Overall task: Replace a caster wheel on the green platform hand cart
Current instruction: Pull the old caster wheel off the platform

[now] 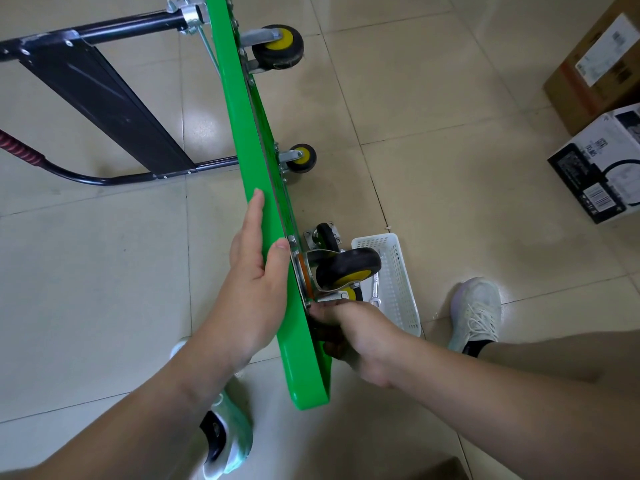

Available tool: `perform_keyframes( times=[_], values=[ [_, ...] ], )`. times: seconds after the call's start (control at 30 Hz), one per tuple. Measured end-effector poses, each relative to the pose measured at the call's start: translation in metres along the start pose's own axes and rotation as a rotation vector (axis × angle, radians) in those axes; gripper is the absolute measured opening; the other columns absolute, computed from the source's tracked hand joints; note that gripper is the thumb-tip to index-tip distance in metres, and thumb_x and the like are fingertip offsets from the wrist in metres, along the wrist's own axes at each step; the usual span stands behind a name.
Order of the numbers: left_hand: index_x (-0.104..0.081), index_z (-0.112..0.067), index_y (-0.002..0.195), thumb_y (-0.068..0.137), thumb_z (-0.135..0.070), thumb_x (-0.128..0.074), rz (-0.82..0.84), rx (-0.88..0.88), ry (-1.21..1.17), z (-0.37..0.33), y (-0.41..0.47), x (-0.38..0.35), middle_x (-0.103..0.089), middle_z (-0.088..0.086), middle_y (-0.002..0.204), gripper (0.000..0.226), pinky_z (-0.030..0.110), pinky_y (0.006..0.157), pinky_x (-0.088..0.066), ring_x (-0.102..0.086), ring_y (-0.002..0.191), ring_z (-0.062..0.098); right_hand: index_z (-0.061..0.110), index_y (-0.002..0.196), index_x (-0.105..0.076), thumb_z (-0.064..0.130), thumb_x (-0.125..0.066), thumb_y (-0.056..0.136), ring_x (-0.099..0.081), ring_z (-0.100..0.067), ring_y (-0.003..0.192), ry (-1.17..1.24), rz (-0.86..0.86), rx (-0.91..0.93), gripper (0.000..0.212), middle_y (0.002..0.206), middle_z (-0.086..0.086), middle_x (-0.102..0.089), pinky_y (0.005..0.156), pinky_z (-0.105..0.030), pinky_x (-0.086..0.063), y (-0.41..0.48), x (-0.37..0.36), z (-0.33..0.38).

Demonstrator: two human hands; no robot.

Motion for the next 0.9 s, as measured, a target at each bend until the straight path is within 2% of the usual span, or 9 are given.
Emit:
perform_keyframes(
  times=[0.07,0.17,0.3,0.4,0.53,0.63,0.73,0.9],
  values=[
    [-0.008,-0.047,0.161,0.109,-0.027,-0.037,0.000,0.000,0.002,0.0003,0.0002,0.0000,-0.022,-0.028,0.147,0.063,-0.013,0.090,-0.013,-0.018,0.105,-0.047,0.020,0.082,-0.075,0.016,-0.068,0.092,-0.068,-0.023,0.099,-0.027,0.014,0.004,0.013,0.094,-0.001,-0.078,0.082,-0.033,-0.049,0.0002,0.0007,-0.0003],
    [-0.008,-0.046,0.161,0.109,-0.027,-0.038,-0.001,0.000,0.005,0.0010,0.0004,0.0001,-0.022,-0.028,0.147,0.063,-0.014,0.090,-0.012,-0.017,0.106,-0.047,0.017,0.085,-0.072,0.005,-0.063,0.093,-0.064,-0.014,0.084,-0.044,0.015,0.061,0.018,0.079,0.006,-0.075,0.077,-0.029,-0.044,0.0007,0.0004,0.0028],
    [-0.008,-0.048,0.160,0.109,-0.028,-0.038,0.004,-0.001,-0.004,0.0006,0.0002,-0.0002,-0.022,-0.029,0.148,0.063,-0.014,0.089,-0.013,-0.018,0.106,-0.046,0.017,0.088,-0.074,0.006,-0.066,0.090,-0.063,-0.014,0.079,0.026,0.016,0.012,0.013,0.083,0.003,-0.075,0.070,-0.028,-0.043,0.0028,0.0010,0.0002],
    [-0.007,-0.048,0.160,0.109,-0.028,-0.038,0.004,-0.006,-0.005,0.0006,0.0000,0.0004,-0.022,-0.029,0.148,0.063,-0.010,0.092,-0.013,-0.018,0.109,-0.045,0.017,0.086,-0.074,0.010,-0.069,0.090,-0.065,-0.015,0.079,0.011,0.017,0.008,0.010,0.085,0.001,-0.075,0.072,-0.028,-0.046,0.0022,0.0016,-0.0002],
    [-0.008,-0.047,0.161,0.109,-0.027,-0.038,-0.001,-0.011,-0.003,0.0004,0.0002,0.0008,-0.023,-0.029,0.146,0.063,-0.008,0.094,-0.014,-0.019,0.108,-0.046,0.015,0.088,-0.074,0.003,-0.065,0.092,-0.065,-0.016,0.084,-0.025,0.006,0.066,0.015,0.083,0.001,-0.075,0.077,-0.029,-0.046,0.0038,0.0025,0.0025],
    [-0.008,-0.048,0.160,0.109,-0.027,-0.038,-0.002,-0.012,-0.010,0.0002,0.0004,0.0004,-0.023,-0.029,0.148,0.063,-0.002,0.100,-0.015,-0.019,0.110,-0.044,0.018,0.089,-0.074,0.011,-0.070,0.089,-0.063,-0.016,0.083,-0.002,-0.009,0.020,0.008,0.084,0.002,-0.075,0.080,-0.032,-0.044,0.0041,0.0040,-0.0013],
    [-0.009,-0.048,0.160,0.109,-0.027,-0.038,-0.004,-0.004,-0.006,0.0010,0.0004,0.0006,-0.023,-0.028,0.149,0.062,-0.010,0.094,-0.014,-0.019,0.109,-0.045,0.017,0.082,-0.073,0.012,-0.069,0.091,-0.063,-0.011,0.073,-0.019,0.014,0.045,0.011,0.078,0.004,-0.075,0.075,-0.028,-0.044,0.0030,0.0027,-0.0009],
    [-0.008,-0.047,0.161,0.109,-0.027,-0.038,0.000,-0.003,-0.007,0.0021,-0.0001,0.0003,-0.022,-0.028,0.148,0.062,-0.015,0.088,-0.014,-0.019,0.106,-0.047,0.014,0.094,-0.073,0.000,-0.063,0.092,-0.063,-0.016,0.084,-0.058,-0.030,0.090,0.017,0.086,0.000,-0.075,0.077,-0.030,-0.044,0.0072,0.0049,-0.0004]
  ],
)
Point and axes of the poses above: each hand's wrist, its own y-axis towards the middle knuckle, its own x-axis out of the back of the hand, z = x × y, the point moved 6 cm from there along y, towards the middle knuckle
